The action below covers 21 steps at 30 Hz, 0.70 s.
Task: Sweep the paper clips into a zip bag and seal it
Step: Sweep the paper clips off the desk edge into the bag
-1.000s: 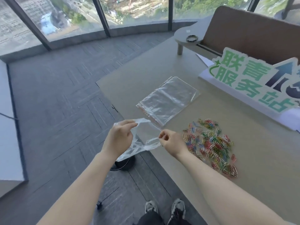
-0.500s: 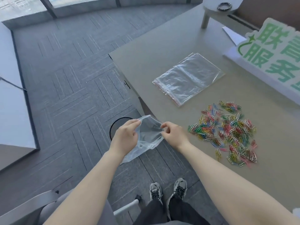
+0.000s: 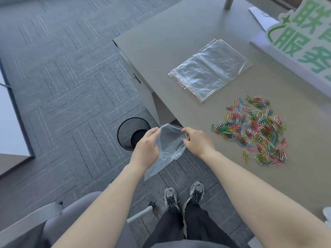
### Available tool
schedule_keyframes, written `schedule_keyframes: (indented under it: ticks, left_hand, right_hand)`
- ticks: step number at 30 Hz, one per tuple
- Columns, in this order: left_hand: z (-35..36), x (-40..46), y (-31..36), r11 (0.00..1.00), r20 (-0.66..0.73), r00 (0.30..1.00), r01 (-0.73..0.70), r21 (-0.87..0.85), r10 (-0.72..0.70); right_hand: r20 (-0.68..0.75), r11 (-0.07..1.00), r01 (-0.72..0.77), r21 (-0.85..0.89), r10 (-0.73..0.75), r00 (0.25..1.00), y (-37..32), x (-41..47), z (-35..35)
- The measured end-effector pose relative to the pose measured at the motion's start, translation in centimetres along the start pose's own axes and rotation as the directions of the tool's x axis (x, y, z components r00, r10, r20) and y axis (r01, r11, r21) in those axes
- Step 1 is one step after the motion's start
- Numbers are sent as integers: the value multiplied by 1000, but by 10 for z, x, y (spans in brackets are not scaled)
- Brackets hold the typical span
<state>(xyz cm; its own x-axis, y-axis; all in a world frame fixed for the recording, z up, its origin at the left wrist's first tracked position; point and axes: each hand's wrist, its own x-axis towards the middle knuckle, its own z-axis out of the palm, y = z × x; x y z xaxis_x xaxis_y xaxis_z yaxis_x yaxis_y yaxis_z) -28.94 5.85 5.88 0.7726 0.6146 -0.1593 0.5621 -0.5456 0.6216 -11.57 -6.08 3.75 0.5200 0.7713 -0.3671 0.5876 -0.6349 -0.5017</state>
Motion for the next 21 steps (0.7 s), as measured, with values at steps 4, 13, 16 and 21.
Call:
schedule_keyframes:
  ticks: [4,13,16,21]
  left_hand:
    - [4,-3,-2,1000,30,1000,-3,-5,3]
    - [21,-14,10,990,162,986,20,141,-43]
    - [30,-19,14,970,194,978,27,243,-75]
    - [55,-23,10,942,214,968,57,332,-134]
  right_hand:
    - [-15,999,5,-43,-6,1000,3,-6,2]
    - [-212,996,-13,91,32,977,12,-26,-2]
    - [-325,993,-25,116,62,944,27,-34,-8]
    - [-425,990,-76,116,118,898,64,-43,-19]
